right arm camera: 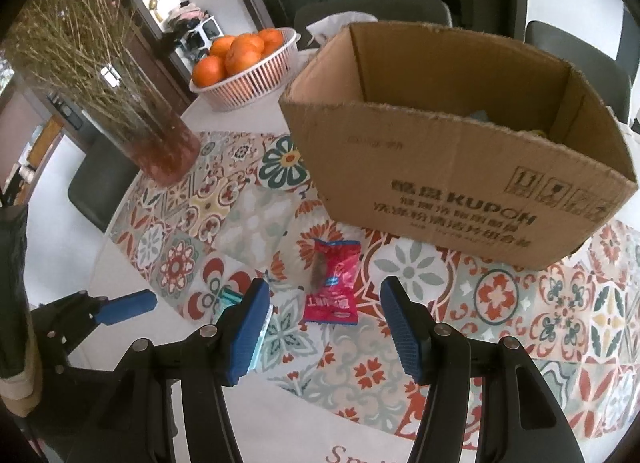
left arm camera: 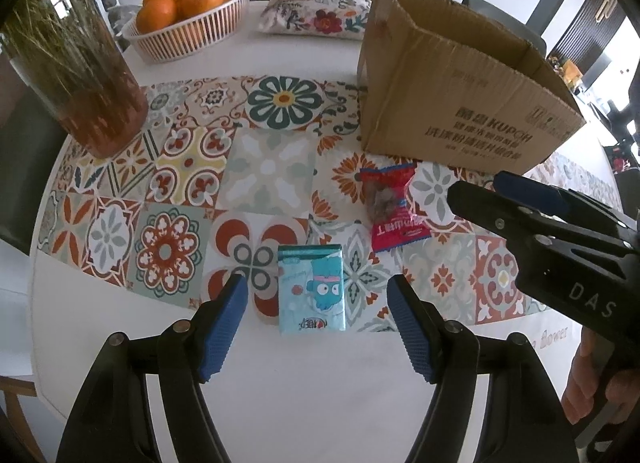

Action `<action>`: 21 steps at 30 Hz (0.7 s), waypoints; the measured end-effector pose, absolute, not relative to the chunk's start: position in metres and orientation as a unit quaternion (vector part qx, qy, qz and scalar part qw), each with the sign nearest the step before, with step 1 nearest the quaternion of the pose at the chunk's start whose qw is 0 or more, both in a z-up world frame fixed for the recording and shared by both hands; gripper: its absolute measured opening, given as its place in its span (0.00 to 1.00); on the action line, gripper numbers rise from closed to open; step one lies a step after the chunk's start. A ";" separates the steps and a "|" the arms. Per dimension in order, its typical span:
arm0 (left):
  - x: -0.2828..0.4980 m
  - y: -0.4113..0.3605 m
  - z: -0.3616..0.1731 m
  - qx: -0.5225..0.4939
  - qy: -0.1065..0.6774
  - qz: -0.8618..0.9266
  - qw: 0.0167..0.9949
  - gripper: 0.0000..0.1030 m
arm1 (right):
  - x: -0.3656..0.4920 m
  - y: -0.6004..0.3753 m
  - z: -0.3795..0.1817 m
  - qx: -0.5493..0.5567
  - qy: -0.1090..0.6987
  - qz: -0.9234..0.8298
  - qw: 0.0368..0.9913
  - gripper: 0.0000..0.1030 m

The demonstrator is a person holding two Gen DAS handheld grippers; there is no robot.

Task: Organize soft objects
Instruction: 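Move both open tools back to the tissue pack and red snack packet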

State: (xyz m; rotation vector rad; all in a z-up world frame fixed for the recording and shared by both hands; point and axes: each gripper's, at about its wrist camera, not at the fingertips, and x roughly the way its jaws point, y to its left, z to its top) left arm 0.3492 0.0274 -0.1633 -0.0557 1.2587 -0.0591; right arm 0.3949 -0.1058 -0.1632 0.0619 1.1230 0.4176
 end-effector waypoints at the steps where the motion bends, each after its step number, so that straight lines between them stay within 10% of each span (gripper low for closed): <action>1: 0.349 0.028 -0.166 -0.027 0.589 -0.028 0.807 0.70 | 0.395 -0.105 -0.165 0.028 0.529 0.198 0.824 0.58; 21: 0.354 0.031 -0.220 -0.047 0.624 -0.039 0.779 0.73 | 0.417 -0.084 -0.219 0.015 0.570 0.204 0.796 0.58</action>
